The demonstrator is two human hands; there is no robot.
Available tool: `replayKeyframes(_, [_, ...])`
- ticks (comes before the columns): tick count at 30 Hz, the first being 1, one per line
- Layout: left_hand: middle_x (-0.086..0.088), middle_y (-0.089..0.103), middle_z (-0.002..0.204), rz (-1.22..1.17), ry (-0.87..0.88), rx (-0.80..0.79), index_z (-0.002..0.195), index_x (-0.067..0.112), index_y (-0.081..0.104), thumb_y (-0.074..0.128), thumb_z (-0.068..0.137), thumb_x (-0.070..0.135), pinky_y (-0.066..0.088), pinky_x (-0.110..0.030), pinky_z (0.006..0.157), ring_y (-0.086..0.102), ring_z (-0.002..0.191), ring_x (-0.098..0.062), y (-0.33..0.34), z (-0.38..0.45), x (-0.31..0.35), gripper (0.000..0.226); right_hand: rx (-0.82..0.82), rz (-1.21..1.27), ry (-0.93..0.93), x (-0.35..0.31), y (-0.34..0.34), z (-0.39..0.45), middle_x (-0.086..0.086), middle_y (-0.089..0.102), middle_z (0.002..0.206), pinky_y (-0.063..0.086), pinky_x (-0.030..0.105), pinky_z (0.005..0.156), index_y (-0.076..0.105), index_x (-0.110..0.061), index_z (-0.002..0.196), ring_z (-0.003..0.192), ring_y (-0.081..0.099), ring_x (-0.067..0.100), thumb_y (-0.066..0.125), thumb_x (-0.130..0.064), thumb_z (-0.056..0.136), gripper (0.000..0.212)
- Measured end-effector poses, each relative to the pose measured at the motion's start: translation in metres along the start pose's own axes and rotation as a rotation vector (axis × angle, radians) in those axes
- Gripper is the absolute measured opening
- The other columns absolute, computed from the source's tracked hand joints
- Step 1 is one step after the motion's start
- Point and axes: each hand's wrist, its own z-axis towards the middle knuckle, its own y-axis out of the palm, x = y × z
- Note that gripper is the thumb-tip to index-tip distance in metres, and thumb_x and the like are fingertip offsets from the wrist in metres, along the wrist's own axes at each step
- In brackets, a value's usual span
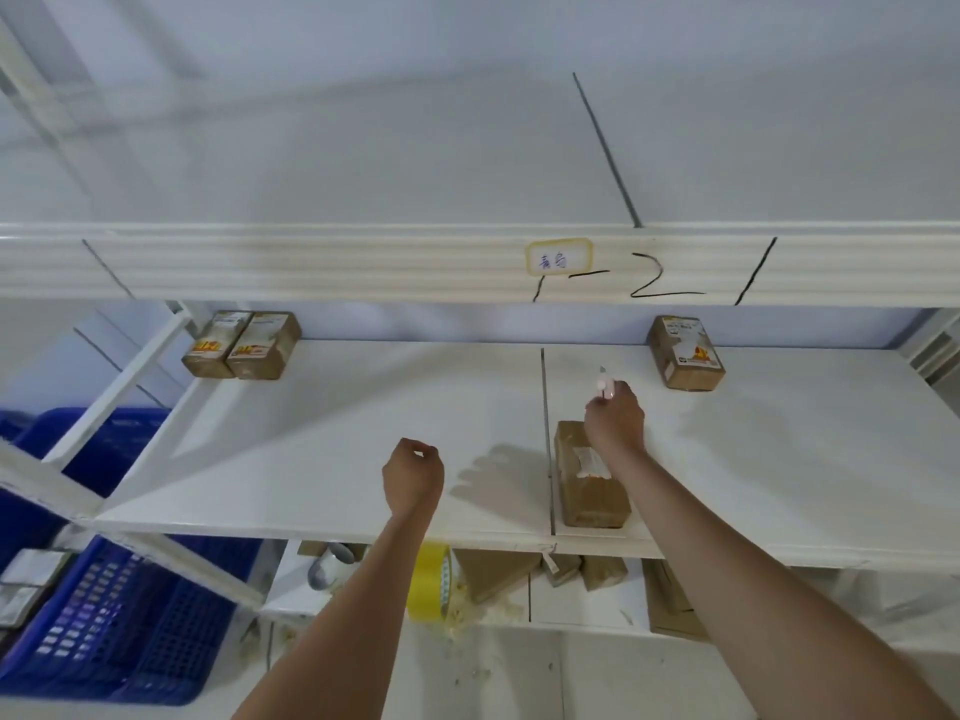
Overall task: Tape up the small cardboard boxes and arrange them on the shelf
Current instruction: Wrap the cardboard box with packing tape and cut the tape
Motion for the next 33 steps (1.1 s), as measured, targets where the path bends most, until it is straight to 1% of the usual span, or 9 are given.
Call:
replayKeyframes(4, [-0.008, 0.064, 0.076, 0.029, -0.066, -0.005, 0.078, 0.012, 0.053, 0.052, 0.096, 0.024, 0.042, -0.031, 0.068, 0.066, 0.095, -0.038, -0.029, 0.007, -0.028, 0.022, -0.116, -0.051, -0.123, -0.024, 0.039, -0.042, -0.001, 0.056, 0.092, 0.031, 0.022, 0.05, 0.049, -0.014, 0.128, 0.067, 0.05, 0.005, 0.045, -0.024, 0.104, 0.027])
replayKeyframes(6, [-0.02, 0.062, 0.076, 0.045, -0.14, -0.097, 0.076, 0.007, 0.048, 0.051, 0.096, 0.029, 0.037, -0.032, 0.061, 0.066, 0.088, -0.039, -0.037, 0.007, -0.044, 0.029, -0.208, -0.059, -0.207, -0.028, 0.059, -0.063, -0.009, 0.053, 0.084, 0.029, 0.019, 0.05, 0.051, -0.016, 0.114, 0.067, 0.049, 0.004, 0.046, -0.033, 0.105, 0.02])
replayKeyframes(9, [-0.016, 0.062, 0.088, 0.046, -0.278, -0.305, 0.095, 0.002, 0.055, 0.055, 0.098, 0.042, 0.048, -0.032, 0.067, 0.063, 0.079, -0.029, -0.043, 0.0, -0.065, 0.039, -0.373, -0.071, -0.264, -0.021, 0.083, -0.089, -0.001, 0.061, 0.083, 0.041, 0.021, 0.052, 0.054, -0.016, 0.097, 0.071, 0.059, 0.018, 0.044, -0.035, 0.107, 0.024])
replayKeyframes(13, [-0.01, 0.064, 0.093, 0.05, -0.344, -0.473, 0.091, 0.006, 0.053, 0.064, 0.095, 0.045, 0.057, -0.034, 0.076, 0.067, 0.081, -0.024, -0.042, -0.009, -0.083, 0.041, -0.483, -0.014, -0.128, -0.002, 0.105, -0.108, 0.01, 0.069, 0.09, 0.059, 0.035, 0.068, 0.063, -0.007, 0.103, 0.067, 0.064, 0.019, 0.05, -0.023, 0.105, 0.021])
replayKeyframes(17, [-0.016, 0.069, 0.097, -0.027, -0.375, -0.489, 0.099, -0.001, 0.058, 0.069, 0.095, 0.034, 0.06, -0.037, 0.082, 0.066, 0.077, -0.025, -0.041, -0.012, -0.093, 0.036, -0.529, -0.047, -0.066, 0.012, 0.115, -0.122, 0.017, 0.071, 0.092, 0.053, 0.025, 0.057, 0.064, -0.007, 0.099, 0.061, 0.06, 0.018, 0.052, -0.016, 0.103, 0.016])
replayKeyframes(21, [-0.024, 0.068, 0.116, -0.203, -0.5, -0.532, 0.119, -0.004, 0.058, 0.069, 0.096, 0.029, 0.059, -0.044, 0.092, 0.069, 0.101, -0.034, -0.044, -0.016, -0.095, 0.042, -0.55, -0.065, -0.062, 0.015, 0.121, -0.128, 0.018, 0.071, 0.094, 0.049, 0.022, 0.053, 0.058, -0.009, 0.107, 0.063, 0.059, 0.018, 0.054, -0.018, 0.103, 0.011])
replayKeyframes(24, [-0.021, 0.066, 0.109, -0.164, -0.48, -0.556, 0.117, -0.003, 0.058, 0.07, 0.095, 0.028, 0.058, -0.046, 0.094, 0.068, 0.103, -0.033, -0.042, -0.021, -0.097, 0.04, -0.539, -0.091, -0.063, 0.017, 0.124, -0.129, 0.018, 0.07, 0.097, 0.05, 0.021, 0.053, 0.059, -0.006, 0.106, 0.062, 0.059, 0.019, 0.053, -0.018, 0.103, 0.013])
replayKeyframes(28, [-0.015, 0.066, 0.106, -0.175, -0.467, -0.58, 0.119, 0.002, 0.056, 0.073, 0.093, 0.019, 0.059, -0.036, 0.074, 0.065, 0.09, -0.026, -0.042, -0.025, -0.101, 0.035, -0.515, -0.15, -0.081, 0.024, 0.124, -0.127, 0.009, 0.07, 0.097, 0.048, 0.017, 0.05, 0.065, -0.004, 0.1, 0.06, 0.061, 0.018, 0.053, -0.015, 0.1, 0.017])
replayKeyframes(33, [-0.017, 0.066, 0.119, -0.196, -0.451, -0.604, 0.122, 0.005, 0.054, 0.07, 0.095, 0.016, 0.059, -0.037, 0.083, 0.068, 0.104, -0.029, -0.047, -0.023, -0.097, 0.033, -0.51, -0.165, -0.064, 0.029, 0.124, -0.128, 0.005, 0.07, 0.096, 0.049, 0.03, 0.068, 0.068, -0.01, 0.095, 0.079, 0.059, 0.021, 0.049, -0.008, 0.097, 0.019])
